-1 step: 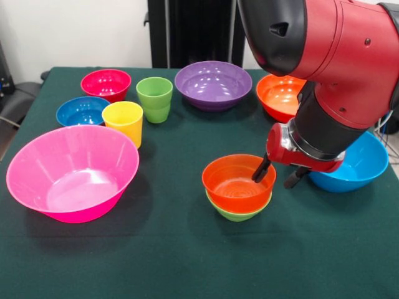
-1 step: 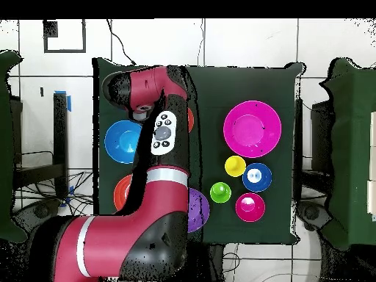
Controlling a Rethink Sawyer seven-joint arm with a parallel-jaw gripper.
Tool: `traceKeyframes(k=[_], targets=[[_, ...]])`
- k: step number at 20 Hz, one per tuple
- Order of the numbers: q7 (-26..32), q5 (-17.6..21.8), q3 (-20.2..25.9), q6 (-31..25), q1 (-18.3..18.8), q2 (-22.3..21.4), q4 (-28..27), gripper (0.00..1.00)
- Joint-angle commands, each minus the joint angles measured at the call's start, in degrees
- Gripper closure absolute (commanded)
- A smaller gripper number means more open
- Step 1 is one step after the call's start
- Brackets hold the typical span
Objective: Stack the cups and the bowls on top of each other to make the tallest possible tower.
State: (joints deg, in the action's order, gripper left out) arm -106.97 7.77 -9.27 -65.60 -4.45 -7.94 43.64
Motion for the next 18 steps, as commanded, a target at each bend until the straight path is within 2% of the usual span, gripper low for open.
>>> traceKeyframes(k=[1,18], targets=[[2.9,3.7,3.1,2.3,-0.7,1.4,2.9,0.00],[2.0,3.2,3.6,3.6,-0.8,2.6,1.5,0.00]])
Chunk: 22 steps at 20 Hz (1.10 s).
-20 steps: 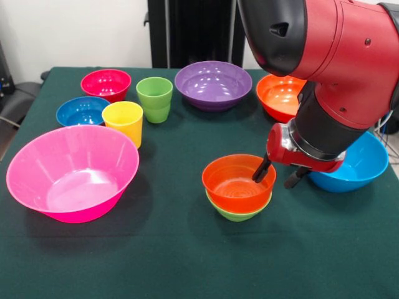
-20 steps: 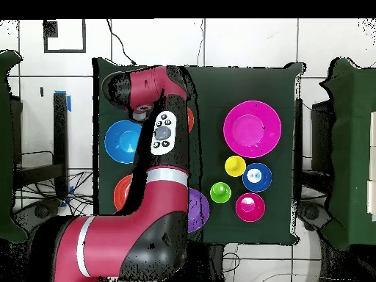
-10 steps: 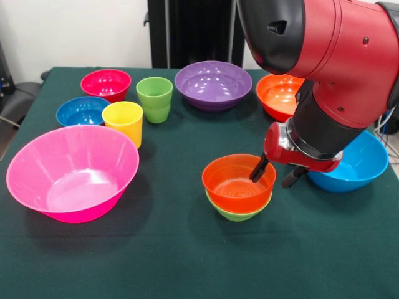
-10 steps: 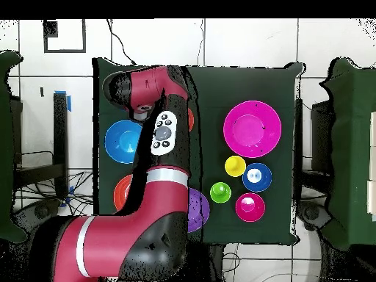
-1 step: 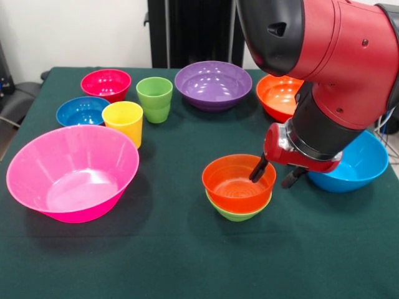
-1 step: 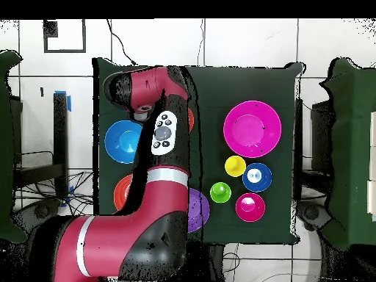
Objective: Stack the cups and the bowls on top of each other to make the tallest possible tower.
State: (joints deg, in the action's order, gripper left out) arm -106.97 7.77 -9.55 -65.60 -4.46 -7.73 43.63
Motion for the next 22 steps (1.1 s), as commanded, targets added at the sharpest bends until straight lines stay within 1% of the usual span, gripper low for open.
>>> traceKeyframes(k=[1,5,7,11,13,22], targets=[[1.8,3.2,3.8,3.7,-0.8,2.5,1.4,0.00],[1.9,3.3,3.9,4.2,-0.8,2.7,1.1,0.00],[1.9,3.4,3.7,3.3,-1.0,3.2,0.1,0.00],[0.9,3.7,3.3,4.7,-1.0,3.2,0.6,0.00],[1.7,3.8,3.6,4.1,-1.0,3.6,-0.3,0.00],[2.2,3.7,3.6,3.3,-0.9,4.1,-1.4,0.00]])
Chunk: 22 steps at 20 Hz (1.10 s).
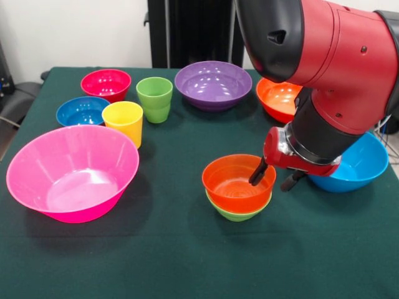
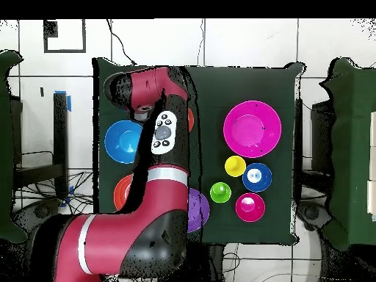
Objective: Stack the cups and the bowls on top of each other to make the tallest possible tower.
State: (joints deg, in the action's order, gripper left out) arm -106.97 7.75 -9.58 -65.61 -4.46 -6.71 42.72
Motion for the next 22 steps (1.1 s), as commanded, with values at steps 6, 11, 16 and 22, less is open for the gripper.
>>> traceKeyframes(k=[6,11,16,22], targets=[[2.0,3.4,3.5,3.2,-0.9,3.0,-0.2,1.00],[2.8,3.5,3.6,3.7,-0.9,2.9,0.2,1.00],[3.3,3.6,3.7,3.0,-0.9,3.3,-1.0,1.00],[3.0,3.5,3.7,3.7,-0.9,3.2,-0.6,1.00]])
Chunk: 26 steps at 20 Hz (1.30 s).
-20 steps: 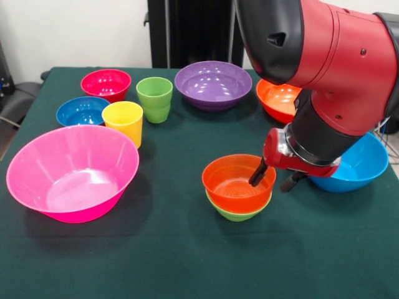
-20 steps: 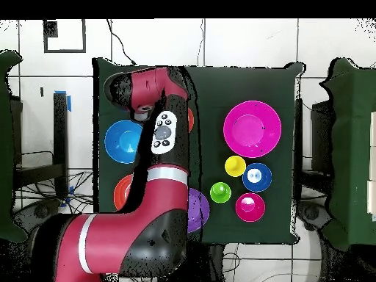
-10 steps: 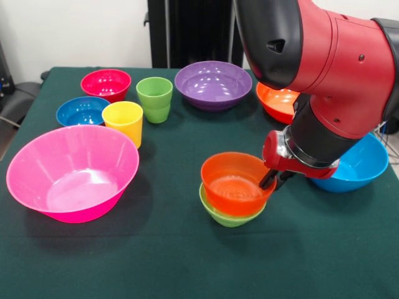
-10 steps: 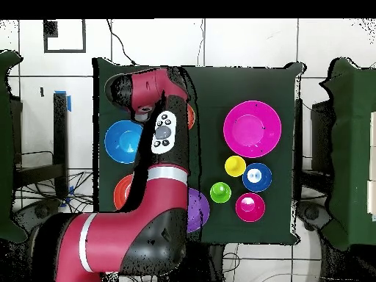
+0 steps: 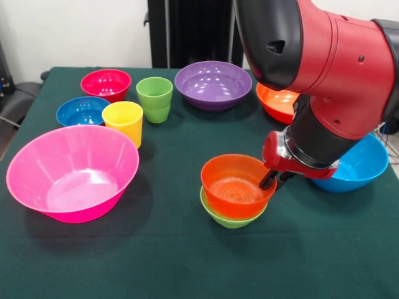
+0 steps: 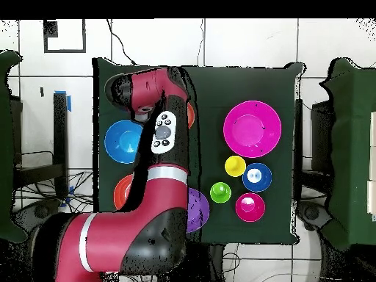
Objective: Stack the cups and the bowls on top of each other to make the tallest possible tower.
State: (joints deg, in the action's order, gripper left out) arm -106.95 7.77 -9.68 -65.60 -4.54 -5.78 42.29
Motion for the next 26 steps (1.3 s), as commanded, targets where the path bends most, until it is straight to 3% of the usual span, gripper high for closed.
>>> traceKeyframes(k=[1,17,18,26], targets=[[4.2,3.7,3.9,2.9,-0.8,2.2,-0.3,1.00],[5.9,4.4,3.6,2.8,-1.1,1.7,0.1,1.00],[5.8,4.5,3.4,2.6,-1.1,1.9,-0.1,0.00],[8.0,4.9,3.5,1.6,-1.1,2.5,-2.0,0.00]])
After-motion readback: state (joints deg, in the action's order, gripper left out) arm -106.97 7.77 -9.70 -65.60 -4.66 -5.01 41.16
